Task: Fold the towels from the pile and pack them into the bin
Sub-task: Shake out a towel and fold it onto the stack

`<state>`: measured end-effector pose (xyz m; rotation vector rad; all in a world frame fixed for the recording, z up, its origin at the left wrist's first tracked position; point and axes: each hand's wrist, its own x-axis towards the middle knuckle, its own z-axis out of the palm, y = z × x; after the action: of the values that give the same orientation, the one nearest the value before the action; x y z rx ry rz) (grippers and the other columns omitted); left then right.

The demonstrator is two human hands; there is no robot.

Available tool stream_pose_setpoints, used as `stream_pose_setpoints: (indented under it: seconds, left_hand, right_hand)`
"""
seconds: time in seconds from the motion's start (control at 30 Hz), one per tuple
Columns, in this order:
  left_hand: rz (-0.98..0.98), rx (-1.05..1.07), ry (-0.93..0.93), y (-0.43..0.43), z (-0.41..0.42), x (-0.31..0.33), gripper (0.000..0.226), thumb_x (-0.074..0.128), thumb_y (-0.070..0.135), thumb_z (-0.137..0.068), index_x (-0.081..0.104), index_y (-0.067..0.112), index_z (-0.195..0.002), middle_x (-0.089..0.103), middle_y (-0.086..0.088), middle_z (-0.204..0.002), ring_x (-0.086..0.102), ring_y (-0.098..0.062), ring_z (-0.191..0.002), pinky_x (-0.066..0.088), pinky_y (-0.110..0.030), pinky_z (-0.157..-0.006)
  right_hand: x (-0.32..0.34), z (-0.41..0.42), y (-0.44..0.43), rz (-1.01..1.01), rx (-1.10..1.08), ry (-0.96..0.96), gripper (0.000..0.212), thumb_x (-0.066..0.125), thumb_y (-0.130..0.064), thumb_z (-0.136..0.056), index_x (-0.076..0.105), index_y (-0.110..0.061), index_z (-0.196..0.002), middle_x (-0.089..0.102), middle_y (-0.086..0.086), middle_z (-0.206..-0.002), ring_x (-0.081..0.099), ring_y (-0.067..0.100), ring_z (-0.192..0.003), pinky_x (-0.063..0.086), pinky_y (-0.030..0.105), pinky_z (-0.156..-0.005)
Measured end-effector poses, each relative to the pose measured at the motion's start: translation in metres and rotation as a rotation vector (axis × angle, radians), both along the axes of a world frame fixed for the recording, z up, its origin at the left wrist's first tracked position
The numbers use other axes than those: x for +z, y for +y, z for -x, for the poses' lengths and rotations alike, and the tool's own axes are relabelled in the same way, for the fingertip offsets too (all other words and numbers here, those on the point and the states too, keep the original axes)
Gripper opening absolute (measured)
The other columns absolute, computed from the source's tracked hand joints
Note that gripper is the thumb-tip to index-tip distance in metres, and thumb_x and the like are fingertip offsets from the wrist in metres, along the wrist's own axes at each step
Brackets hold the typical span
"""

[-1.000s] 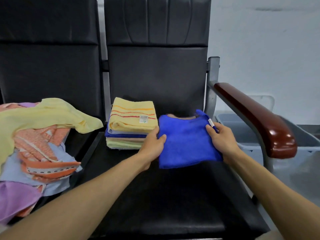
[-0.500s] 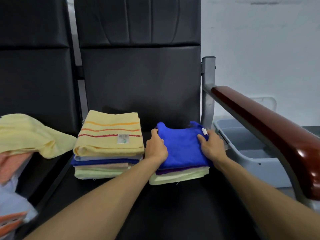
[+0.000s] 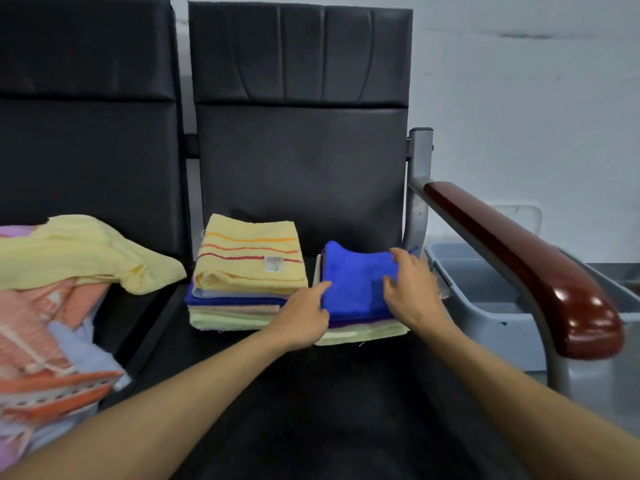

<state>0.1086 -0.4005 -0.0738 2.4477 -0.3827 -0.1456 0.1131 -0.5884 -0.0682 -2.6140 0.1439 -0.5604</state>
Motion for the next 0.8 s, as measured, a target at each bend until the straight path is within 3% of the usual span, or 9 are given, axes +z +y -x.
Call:
stream_pose_setpoints:
  seconds: [0.07, 0.13, 0.27, 0.4, 0.57, 0.67, 0.73, 0.8]
  left_hand:
    - [-0.026, -0.038, 0.015, 0.032, 0.021, 0.008, 0.040, 0.044, 0.011, -0.098, 0.054, 0.022, -0.135, 0.058, 0.000, -0.132, 0.055, -0.015, -0.118, 0.043, -0.024, -0.093]
    - [0.002, -0.031, 0.046, 0.067, 0.035, 0.016, 0.028, 0.048, 0.012, -0.098, 0.066, 0.024, -0.116, 0.066, 0.002, -0.119, 0.063, -0.010, -0.103, 0.050, -0.025, -0.088]
    - [0.154, 0.059, 0.046, 0.150, 0.055, 0.029, 0.024, 0.054, 0.009, -0.095, 0.065, 0.030, -0.100, 0.068, 0.002, -0.094, 0.069, -0.012, -0.077, 0.058, -0.030, -0.072]
    - [0.236, 0.210, -0.094, 0.227, 0.068, 0.028, 0.032, 0.055, 0.002, -0.090, 0.065, 0.031, -0.097, 0.068, -0.002, -0.082, 0.063, -0.007, -0.062, 0.050, -0.023, -0.061]
    - [0.150, 0.506, -0.355, 0.302, 0.085, 0.016, 0.032, 0.052, 0.002, -0.088, 0.068, 0.028, -0.094, 0.065, 0.005, -0.088, 0.060, -0.011, -0.074, 0.044, -0.019, -0.071]
    - [0.066, 0.690, -0.530, 0.340, 0.089, 0.020, 0.025, 0.054, 0.007, -0.087, 0.069, 0.023, -0.099, 0.062, 0.000, -0.098, 0.058, -0.021, -0.094, 0.044, -0.036, -0.088]
    - [-0.109, 0.772, -0.444, 0.358, 0.093, 0.017, 0.024, 0.058, 0.023, -0.090, 0.062, 0.023, -0.114, 0.056, -0.004, -0.107, 0.051, -0.026, -0.109, 0.038, -0.039, -0.093]
    - [-0.311, 0.773, -0.213, 0.370, 0.097, 0.006, 0.045, 0.061, 0.041, -0.089, 0.053, 0.020, -0.128, 0.048, -0.007, -0.122, 0.043, -0.028, -0.119, 0.034, -0.037, -0.096]
  right_hand:
    - [0.008, 0.015, 0.031, -0.044, 0.123, 0.012, 0.050, 0.051, -0.011, -0.092, 0.040, -0.010, -0.140, 0.053, 0.008, -0.134, 0.045, 0.028, -0.125, 0.037, 0.040, -0.104]
    - [0.016, 0.028, 0.065, -0.100, 0.246, 0.043, 0.046, 0.050, -0.009, -0.093, 0.040, -0.010, -0.138, 0.055, 0.008, -0.128, 0.049, 0.026, -0.120, 0.040, 0.036, -0.098]
    - [0.030, 0.041, 0.144, -0.091, 0.466, 0.108, 0.048, 0.052, -0.012, -0.094, 0.038, -0.015, -0.140, 0.057, 0.005, -0.125, 0.056, 0.019, -0.108, 0.045, 0.029, -0.088]
    - [0.036, 0.040, 0.221, -0.082, 0.641, 0.114, 0.038, 0.056, -0.016, -0.095, 0.048, -0.015, -0.132, 0.063, 0.003, -0.119, 0.059, 0.018, -0.102, 0.047, 0.028, -0.088]
    - [0.024, 0.037, 0.299, -0.101, 0.783, 0.188, 0.037, 0.056, -0.022, -0.096, 0.049, -0.017, -0.132, 0.065, -0.001, -0.114, 0.060, 0.014, -0.102, 0.048, 0.029, -0.088]
    - [0.009, 0.035, 0.336, -0.118, 0.828, 0.257, 0.037, 0.055, -0.024, -0.096, 0.049, -0.018, -0.132, 0.065, -0.002, -0.113, 0.061, 0.012, -0.102, 0.048, 0.025, -0.085]
    - [0.002, 0.036, 0.351, -0.128, 0.842, 0.281, 0.036, 0.056, -0.025, -0.095, 0.051, -0.019, -0.131, 0.065, -0.003, -0.113, 0.060, 0.010, -0.101, 0.044, 0.021, -0.082]
    - [-0.002, 0.038, 0.364, -0.155, 0.845, 0.295, 0.034, 0.057, -0.026, -0.095, 0.055, -0.020, -0.128, 0.065, -0.004, -0.113, 0.061, 0.010, -0.102, 0.042, 0.019, -0.081]
